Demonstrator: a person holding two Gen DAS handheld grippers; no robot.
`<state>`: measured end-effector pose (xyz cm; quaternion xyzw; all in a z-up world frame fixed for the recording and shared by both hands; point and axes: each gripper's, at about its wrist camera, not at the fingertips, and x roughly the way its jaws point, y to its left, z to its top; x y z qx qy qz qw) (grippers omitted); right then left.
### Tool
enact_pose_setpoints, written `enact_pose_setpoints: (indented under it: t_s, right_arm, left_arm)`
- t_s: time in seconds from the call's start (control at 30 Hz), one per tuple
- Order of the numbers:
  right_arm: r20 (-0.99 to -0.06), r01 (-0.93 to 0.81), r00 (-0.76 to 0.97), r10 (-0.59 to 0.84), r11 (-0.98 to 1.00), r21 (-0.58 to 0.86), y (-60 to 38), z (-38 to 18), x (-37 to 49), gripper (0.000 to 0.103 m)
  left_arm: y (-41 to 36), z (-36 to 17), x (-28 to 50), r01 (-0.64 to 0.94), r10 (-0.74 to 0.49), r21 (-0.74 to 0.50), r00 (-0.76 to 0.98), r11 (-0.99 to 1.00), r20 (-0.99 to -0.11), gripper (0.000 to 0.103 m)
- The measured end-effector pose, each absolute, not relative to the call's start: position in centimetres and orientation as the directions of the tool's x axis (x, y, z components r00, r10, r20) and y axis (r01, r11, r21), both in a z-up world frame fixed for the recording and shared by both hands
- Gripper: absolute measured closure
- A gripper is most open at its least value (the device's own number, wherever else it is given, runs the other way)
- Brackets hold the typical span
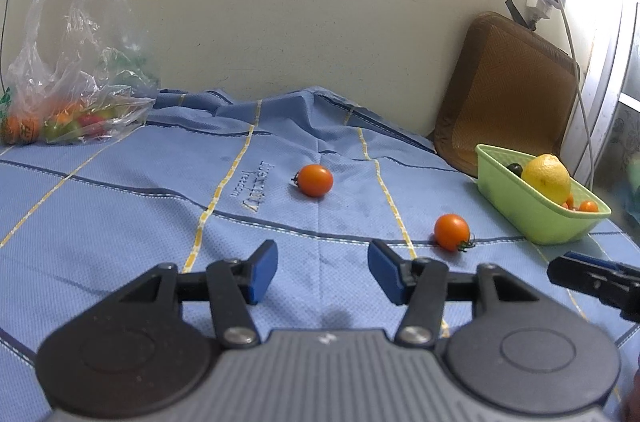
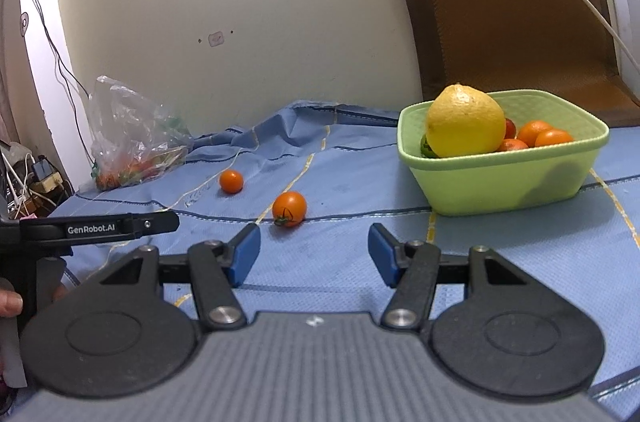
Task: Organize fruits
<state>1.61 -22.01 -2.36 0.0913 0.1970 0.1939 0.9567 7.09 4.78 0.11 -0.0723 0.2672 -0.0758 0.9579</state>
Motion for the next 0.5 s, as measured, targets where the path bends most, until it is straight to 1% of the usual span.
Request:
enact_pose_setpoints:
  t_s: [0.5]
  right_arm:
    - [-0.337,-0.335,0.847,0.410,0.906,0.259,-22.11,-2.32,1.55,0.041]
  left_arm:
    - [4.92,0.11,7.16,0.108,-0.187,-0.181,0.844,0.977,-0.502,0.049]
